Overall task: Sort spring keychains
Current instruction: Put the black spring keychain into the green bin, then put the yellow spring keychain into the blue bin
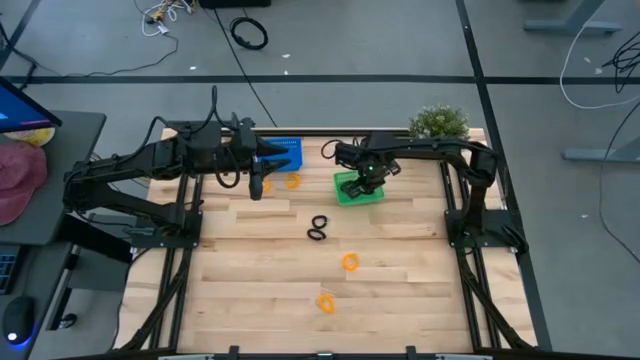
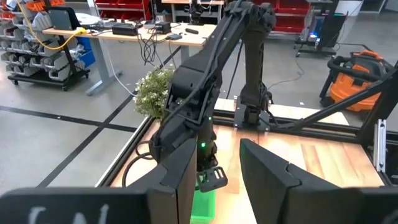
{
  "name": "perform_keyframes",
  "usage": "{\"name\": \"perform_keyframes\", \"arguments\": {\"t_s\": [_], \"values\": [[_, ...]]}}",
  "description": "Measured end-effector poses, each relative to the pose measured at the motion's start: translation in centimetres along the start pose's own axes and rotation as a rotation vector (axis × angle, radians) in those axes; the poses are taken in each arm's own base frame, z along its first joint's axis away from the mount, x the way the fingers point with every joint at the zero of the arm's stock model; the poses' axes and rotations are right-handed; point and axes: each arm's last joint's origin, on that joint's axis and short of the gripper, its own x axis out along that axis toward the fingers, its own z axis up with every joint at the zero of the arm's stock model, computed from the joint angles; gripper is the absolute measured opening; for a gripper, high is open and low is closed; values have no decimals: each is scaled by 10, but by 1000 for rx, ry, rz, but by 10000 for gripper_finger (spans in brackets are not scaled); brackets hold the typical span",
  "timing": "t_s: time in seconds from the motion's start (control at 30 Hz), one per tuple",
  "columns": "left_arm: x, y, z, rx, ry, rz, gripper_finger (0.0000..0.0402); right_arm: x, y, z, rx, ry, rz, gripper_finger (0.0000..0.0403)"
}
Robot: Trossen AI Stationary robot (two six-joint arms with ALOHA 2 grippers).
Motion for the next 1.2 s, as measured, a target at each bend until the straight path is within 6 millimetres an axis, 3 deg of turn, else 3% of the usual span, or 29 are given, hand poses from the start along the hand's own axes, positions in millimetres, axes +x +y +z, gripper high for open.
{"name": "perform_keyframes", "arguments": {"t_s": [0.17,0.27,0.7,0.93,1.2], "values": [[0,0,0,2,0,0,126,10,-4,3,26,-15,11,4],[0,0,0,15,0,0,126,10,-6,5,51,-18,13,26],[0,0,0,16,0,0,126,3,-6,3,1,-1,27,202],[0,0,-2,19,17,0,126,-40,-12,-9,-15,-77,116,230],[0,0,-2,20,20,0,126,-113,-33,-58,-151,-267,286,211]]}}
